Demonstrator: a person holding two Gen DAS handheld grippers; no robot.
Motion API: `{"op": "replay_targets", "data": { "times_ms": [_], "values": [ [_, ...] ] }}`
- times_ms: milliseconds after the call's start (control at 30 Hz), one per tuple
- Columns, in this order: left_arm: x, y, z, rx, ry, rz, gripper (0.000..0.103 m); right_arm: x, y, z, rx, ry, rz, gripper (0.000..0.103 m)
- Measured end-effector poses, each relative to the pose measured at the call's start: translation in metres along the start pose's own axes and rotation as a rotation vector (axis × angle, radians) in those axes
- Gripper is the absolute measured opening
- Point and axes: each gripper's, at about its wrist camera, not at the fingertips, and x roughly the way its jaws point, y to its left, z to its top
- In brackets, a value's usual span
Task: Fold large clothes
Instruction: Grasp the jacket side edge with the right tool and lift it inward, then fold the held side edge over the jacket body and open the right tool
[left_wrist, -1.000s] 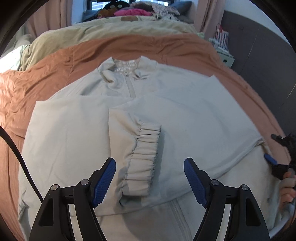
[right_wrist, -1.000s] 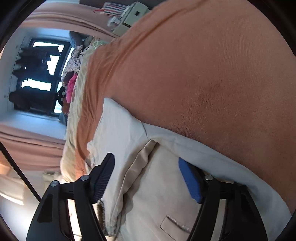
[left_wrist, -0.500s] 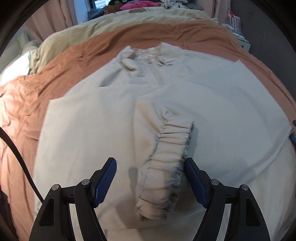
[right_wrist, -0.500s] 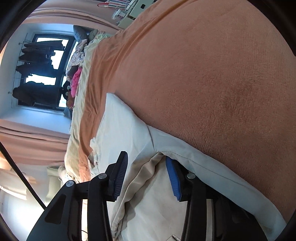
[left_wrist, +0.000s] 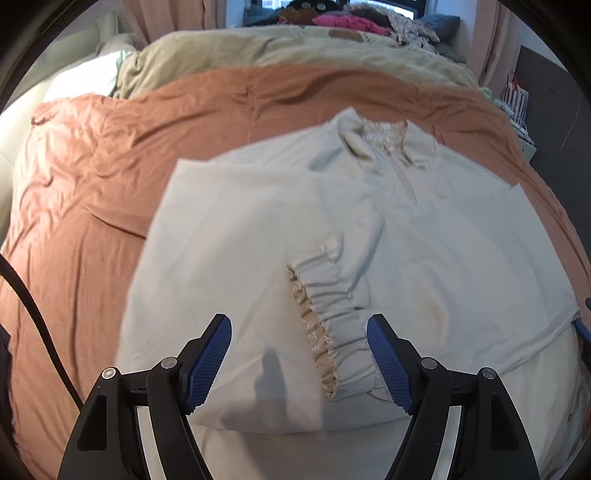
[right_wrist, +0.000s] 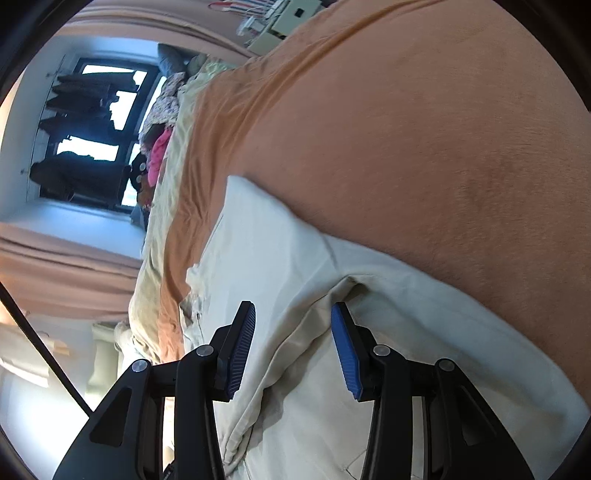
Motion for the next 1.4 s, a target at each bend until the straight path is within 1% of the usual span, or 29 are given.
{"op": "replay_targets", "data": {
  "times_ms": [67, 133, 200, 233, 267, 333, 400, 433, 467, 500, 567, 633, 700, 733, 767, 800, 833, 867, 900, 933, 967, 1067, 1133, 1233, 1300, 1400],
  "values": [
    [0.017, 0.000, -0.006, -0.003, 0.040, -0.019, 0.077, 0.003, 0.000, 0.001, -0.012, -0.001, -0.005, 0.032],
    [0.030, -0.003, -0.012, -0.003, 0.062, -0.030, 0.077, 0.005, -0.004, 0.003, -0.003, -0.006, -0.006, 0.027],
    [0.035, -0.005, -0.017, 0.007, 0.061, -0.030, 0.070, 0.007, -0.008, 0.007, 0.007, -0.014, -0.014, 0.021],
    [0.035, -0.006, -0.018, 0.021, 0.058, -0.012, 0.065, 0.007, -0.011, 0.009, 0.018, -0.027, -0.032, 0.018],
    [0.035, -0.007, -0.019, 0.042, 0.048, 0.012, 0.064, 0.008, -0.013, 0.010, 0.028, -0.037, -0.046, 0.018],
    [0.032, -0.005, -0.021, 0.049, 0.039, 0.048, 0.059, 0.010, -0.019, 0.011, 0.059, -0.050, -0.072, 0.017],
    [0.031, 0.003, -0.023, 0.051, 0.036, 0.080, 0.059, 0.010, -0.022, 0.011, 0.087, -0.061, -0.074, 0.018],
    [0.028, 0.006, -0.024, 0.050, 0.033, 0.103, 0.057, 0.011, -0.021, 0.011, 0.091, -0.063, -0.074, 0.018],
    [0.027, 0.010, -0.024, 0.049, 0.034, 0.134, 0.046, 0.011, -0.019, 0.010, 0.083, -0.064, -0.082, 0.018],
    [0.024, 0.014, -0.026, 0.047, 0.037, 0.151, 0.044, 0.010, -0.016, 0.010, 0.076, -0.065, -0.090, 0.018],
    [0.014, 0.022, -0.028, 0.027, 0.031, 0.096, 0.045, 0.009, -0.012, 0.007, 0.076, -0.052, -0.065, 0.018],
    [-0.001, 0.026, -0.032, 0.029, 0.013, 0.085, 0.045, 0.010, -0.009, 0.004, 0.092, -0.020, -0.019, 0.018],
    [-0.013, 0.028, -0.033, 0.034, 0.004, 0.072, 0.045, 0.010, -0.008, 0.001, 0.088, 0.000, 0.008, 0.018],
    [-0.020, 0.029, -0.035, 0.033, 0.001, 0.057, 0.045, 0.010, -0.007, -0.001, 0.080, 0.011, 0.009, 0.022],
    [-0.027, 0.031, -0.037, 0.028, 0.000, 0.040, 0.045, 0.009, -0.007, -0.002, 0.070, 0.020, 0.013, 0.031],
    [-0.035, 0.034, -0.039, 0.022, -0.002, 0.026, 0.046, 0.006, -0.004, -0.006, 0.054, 0.022, 0.020, 0.038],
    [-0.044, 0.037, -0.042, 0.012, -0.006, 0.010, 0.048, 0.002, -0.004, -0.007, 0.042, 0.019, 0.022, 0.053],
    [-0.051, 0.040, -0.044, 0.004, -0.010, -0.002, 0.055, -0.004, -0.002, -0.011, 0.031, 0.009, 0.015, 0.064],
    [-0.059, 0.043, -0.048, -0.007, -0.016, -0.016, 0.059, -0.009, -0.002, -0.014, 0.022, -0.002, 0.009, 0.065],
    [-0.068, 0.047, -0.052, -0.019, -0.026, -0.028, 0.067, -0.013, -0.002, -0.017, 0.014, -0.007, 0.006, 0.065],
    [-0.073, 0.048, -0.054, -0.026, -0.032, -0.033, 0.070, -0.015, -0.001, -0.022, 0.003, -0.003, 0.001, 0.065],
    [-0.097, 0.061, -0.068, -0.062, -0.043, -0.060, 0.073, -0.018, 0.000, -0.033, -0.013, 0.022, -0.003, 0.065],
    [-0.112, 0.069, -0.079, -0.075, -0.050, -0.067, 0.074, -0.022, 0.001, -0.041, -0.040, 0.036, -0.030, 0.065],
    [-0.131, 0.082, -0.095, -0.099, -0.066, -0.069, 0.074, -0.041, -0.001, -0.060, -0.102, 0.026, -0.064, 0.065],
    [-0.145, 0.093, -0.108, -0.126, -0.077, -0.072, 0.074, -0.050, -0.008, -0.073, -0.107, 0.058, -0.037, 0.065],
    [-0.163, 0.107, -0.126, -0.157, -0.095, -0.069, 0.074, -0.067, -0.004, -0.079, -0.127, 0.072, 0.005, 0.065]
  ]
}}
